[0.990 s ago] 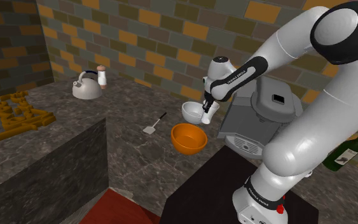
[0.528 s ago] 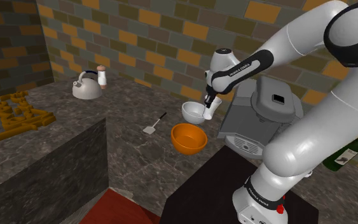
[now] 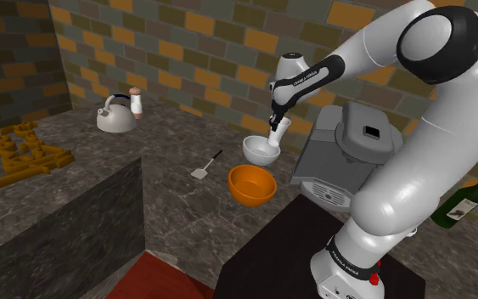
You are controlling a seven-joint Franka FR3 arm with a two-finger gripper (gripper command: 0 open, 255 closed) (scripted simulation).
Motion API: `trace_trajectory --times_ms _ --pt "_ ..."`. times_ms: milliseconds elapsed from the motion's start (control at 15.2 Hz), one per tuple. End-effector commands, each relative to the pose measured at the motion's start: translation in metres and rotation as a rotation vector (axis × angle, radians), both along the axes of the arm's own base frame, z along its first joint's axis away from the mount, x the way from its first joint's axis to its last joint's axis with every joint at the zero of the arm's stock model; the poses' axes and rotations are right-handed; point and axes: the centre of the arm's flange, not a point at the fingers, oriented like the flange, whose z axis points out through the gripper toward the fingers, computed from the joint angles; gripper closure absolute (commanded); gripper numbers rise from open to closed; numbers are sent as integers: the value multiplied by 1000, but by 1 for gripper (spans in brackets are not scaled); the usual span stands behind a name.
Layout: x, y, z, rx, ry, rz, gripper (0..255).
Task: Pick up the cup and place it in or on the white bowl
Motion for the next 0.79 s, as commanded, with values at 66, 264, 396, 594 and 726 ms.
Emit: trace_trajectory --times_ms 66,264,396,594,726 --pt "31 -24 9 0 0 0 255" --pt "62 -47 18 0 0 0 255" --pt "82 -63 23 0 0 0 255" --pt "91 -69 15 0 0 0 255" --pt "91 -69 5 0 0 0 255"
